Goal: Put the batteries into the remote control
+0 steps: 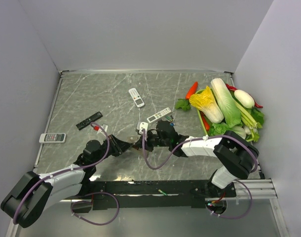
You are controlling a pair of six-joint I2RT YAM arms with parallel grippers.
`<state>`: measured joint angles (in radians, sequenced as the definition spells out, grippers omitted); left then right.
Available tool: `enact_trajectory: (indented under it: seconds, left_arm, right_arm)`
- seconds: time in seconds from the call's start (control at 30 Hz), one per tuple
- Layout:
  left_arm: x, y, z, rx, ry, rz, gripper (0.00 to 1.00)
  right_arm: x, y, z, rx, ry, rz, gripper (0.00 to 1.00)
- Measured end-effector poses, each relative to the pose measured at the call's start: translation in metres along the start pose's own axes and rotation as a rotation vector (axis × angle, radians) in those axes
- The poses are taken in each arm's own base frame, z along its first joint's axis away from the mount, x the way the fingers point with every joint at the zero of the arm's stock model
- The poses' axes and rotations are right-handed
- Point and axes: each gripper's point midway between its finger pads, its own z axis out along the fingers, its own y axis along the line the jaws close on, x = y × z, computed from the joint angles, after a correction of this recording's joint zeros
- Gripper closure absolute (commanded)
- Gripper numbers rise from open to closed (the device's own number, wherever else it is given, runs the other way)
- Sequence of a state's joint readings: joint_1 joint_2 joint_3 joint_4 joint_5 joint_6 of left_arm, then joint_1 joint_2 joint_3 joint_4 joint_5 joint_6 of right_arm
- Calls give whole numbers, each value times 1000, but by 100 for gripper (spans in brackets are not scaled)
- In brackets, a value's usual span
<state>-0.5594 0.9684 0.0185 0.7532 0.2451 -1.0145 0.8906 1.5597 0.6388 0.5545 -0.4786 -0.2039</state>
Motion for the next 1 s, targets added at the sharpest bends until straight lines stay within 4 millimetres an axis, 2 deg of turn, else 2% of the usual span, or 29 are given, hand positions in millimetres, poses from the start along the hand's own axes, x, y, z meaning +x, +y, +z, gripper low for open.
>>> enact_trajectory:
  seconds: [0.07, 0.3, 0.43, 0.53, 0.67, 0.7, 0.8, 0.9, 1.0]
  left_arm:
    - [2, 3, 0, -11, 8, -6, 81]
    - [7, 7, -1, -35, 26, -41, 71]
    - [13, 16, -3, -86, 47, -95, 63]
    - [24, 25, -6, -131, 86, -123, 55]
    - [37, 38, -10, -197, 128, -153, 44]
    - [39, 42, -11, -215, 135, -158, 38]
    - [41, 49, -13, -249, 136, -167, 32]
    - [36, 47, -12, -256, 121, -165, 32]
    - [34, 49, -13, -271, 107, -165, 36]
  right_arm:
    - [3, 0, 0, -2, 14, 2, 97]
    - [7, 2, 1, -18, 49, 1, 98]
    - [12, 3, 5, -40, 83, 4, 98]
    - [20, 4, 7, -54, 121, 6, 98]
    - [43, 6, 5, -67, 204, 22, 98]
    - [50, 7, 4, -72, 228, 28, 98]
    - [51, 7, 4, -77, 243, 25, 98]
    - [52, 8, 4, -83, 259, 17, 98]
    - [52, 8, 4, -88, 280, 2, 98]
